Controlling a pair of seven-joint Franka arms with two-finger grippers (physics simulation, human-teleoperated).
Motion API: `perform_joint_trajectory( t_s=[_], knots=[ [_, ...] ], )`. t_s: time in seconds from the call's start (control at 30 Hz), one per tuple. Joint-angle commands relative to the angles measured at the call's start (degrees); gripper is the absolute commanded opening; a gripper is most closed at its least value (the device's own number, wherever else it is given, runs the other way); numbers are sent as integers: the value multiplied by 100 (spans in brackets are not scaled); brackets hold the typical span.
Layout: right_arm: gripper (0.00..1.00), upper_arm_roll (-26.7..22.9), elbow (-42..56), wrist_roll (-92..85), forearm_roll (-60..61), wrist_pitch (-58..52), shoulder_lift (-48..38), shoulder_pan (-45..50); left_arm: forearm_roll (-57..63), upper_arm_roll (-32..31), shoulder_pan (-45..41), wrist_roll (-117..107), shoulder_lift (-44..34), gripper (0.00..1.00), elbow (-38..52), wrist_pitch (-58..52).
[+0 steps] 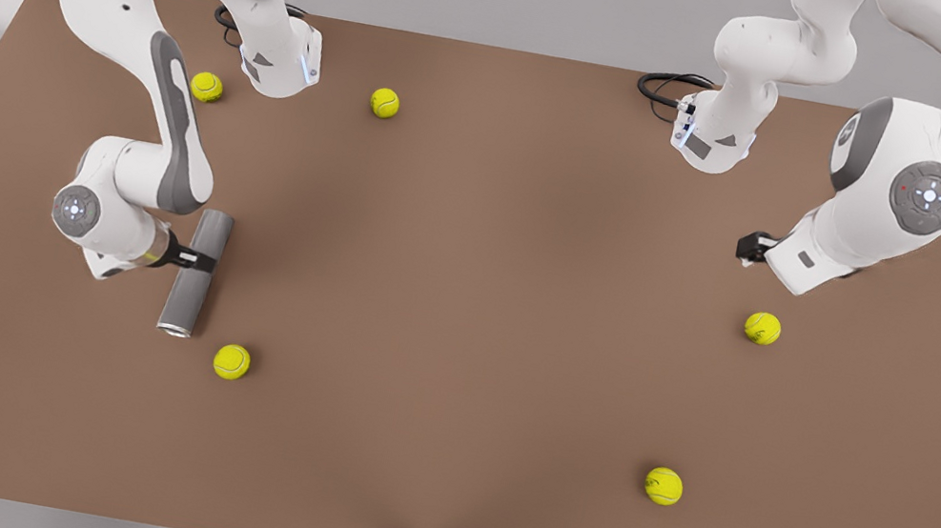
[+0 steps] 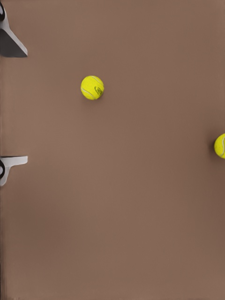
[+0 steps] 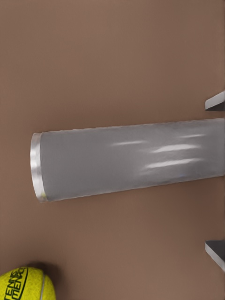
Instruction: Put the tennis tube upright
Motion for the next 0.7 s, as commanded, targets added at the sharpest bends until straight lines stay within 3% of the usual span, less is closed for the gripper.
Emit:
perform_joint_trajectory(
  t_s=[0.0,0.57,0.67],
  knots=[
    [100,-9,-26,0,0,54,1,1,1,0,117,0,0,100,-8,-2],
    [100,-17,-993,-185,-88,1628,195,-96,1,-9,82,-105,18,100,9,-72],
    [100,-26,-1072,-343,-97,1821,230,-140,1,-255,64,-580,0,100,62,-134]
  ],
)
